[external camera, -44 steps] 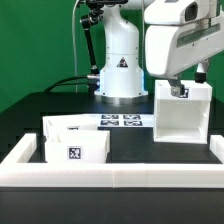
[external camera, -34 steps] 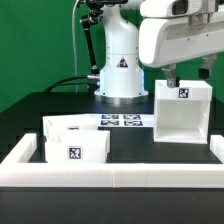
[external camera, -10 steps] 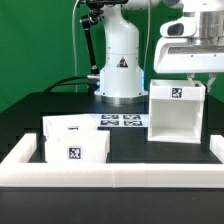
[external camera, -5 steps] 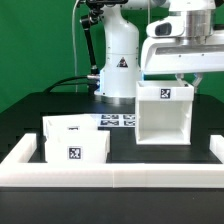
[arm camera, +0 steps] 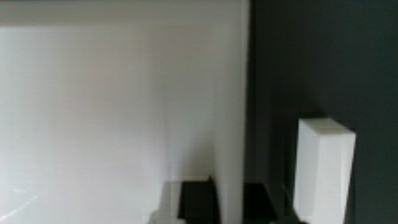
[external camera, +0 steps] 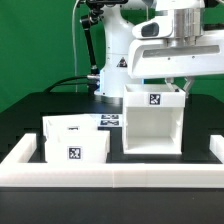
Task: Assemble drawer
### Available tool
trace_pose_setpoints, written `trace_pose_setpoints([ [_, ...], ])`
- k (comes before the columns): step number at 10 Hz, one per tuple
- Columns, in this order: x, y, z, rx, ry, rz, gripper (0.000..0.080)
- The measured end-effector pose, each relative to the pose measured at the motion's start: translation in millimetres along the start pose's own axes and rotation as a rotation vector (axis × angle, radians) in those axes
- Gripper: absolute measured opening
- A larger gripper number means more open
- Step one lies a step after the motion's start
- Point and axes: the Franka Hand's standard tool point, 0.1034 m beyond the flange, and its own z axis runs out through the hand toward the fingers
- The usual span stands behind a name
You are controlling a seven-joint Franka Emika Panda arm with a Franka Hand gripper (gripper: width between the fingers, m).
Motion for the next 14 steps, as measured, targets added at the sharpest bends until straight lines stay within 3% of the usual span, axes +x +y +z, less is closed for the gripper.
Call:
trace_pose_setpoints([
  [4,53.2,-3.8,-0.4,0.017,0.067,-0.047,0.0038],
  [9,54.4,-6.5,-2.4,0.025,0.072,0.104,0.0038],
  [14,73.2,-11.5,-4.2,0.054,0.070,0.624,0.0038],
])
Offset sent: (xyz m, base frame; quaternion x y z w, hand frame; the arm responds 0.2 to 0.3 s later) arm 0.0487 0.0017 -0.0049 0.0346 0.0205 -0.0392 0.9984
